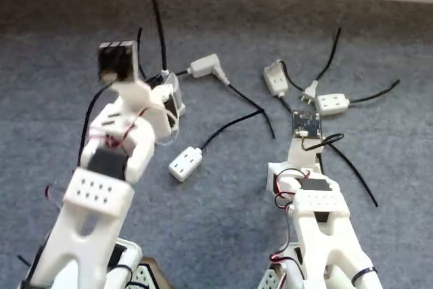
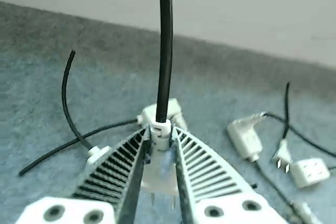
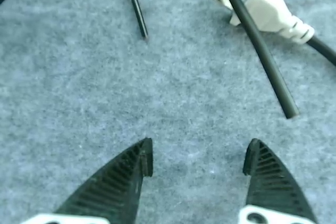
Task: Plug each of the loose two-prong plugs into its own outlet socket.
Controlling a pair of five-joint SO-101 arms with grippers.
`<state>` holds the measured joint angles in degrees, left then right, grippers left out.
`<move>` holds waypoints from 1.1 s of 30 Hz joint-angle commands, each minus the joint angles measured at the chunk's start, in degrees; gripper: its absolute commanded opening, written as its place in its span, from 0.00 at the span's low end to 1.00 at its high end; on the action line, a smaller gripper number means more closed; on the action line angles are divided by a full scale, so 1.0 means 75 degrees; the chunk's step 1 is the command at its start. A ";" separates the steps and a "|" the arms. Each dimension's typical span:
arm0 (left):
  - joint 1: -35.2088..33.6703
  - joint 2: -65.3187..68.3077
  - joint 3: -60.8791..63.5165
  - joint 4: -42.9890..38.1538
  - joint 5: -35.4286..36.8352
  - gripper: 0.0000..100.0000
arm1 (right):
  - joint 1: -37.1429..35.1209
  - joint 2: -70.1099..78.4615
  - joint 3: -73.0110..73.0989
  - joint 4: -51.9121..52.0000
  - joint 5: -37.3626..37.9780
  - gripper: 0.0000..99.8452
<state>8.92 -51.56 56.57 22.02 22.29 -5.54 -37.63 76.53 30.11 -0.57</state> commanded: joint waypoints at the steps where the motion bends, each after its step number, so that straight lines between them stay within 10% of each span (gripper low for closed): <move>1: -0.0053 -0.1471 0.1377 -0.1887 0.0938 0.01 | -0.0076 -0.0100 -0.0006 -0.0135 0.0082 0.28; 16: 0.1026 -0.3874 0.5456 -0.6845 0.3001 0.01 | -0.0076 -0.0147 -0.1846 0.2280 0.0035 0.27; 33: 0.0908 -0.3991 0.5456 -0.5837 0.6459 0.01 | -0.3335 0.0463 -0.7133 0.6863 0.0188 0.08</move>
<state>15.96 -80.57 96.31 -22.37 69.76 -26.20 -36.92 29.49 79.08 -0.57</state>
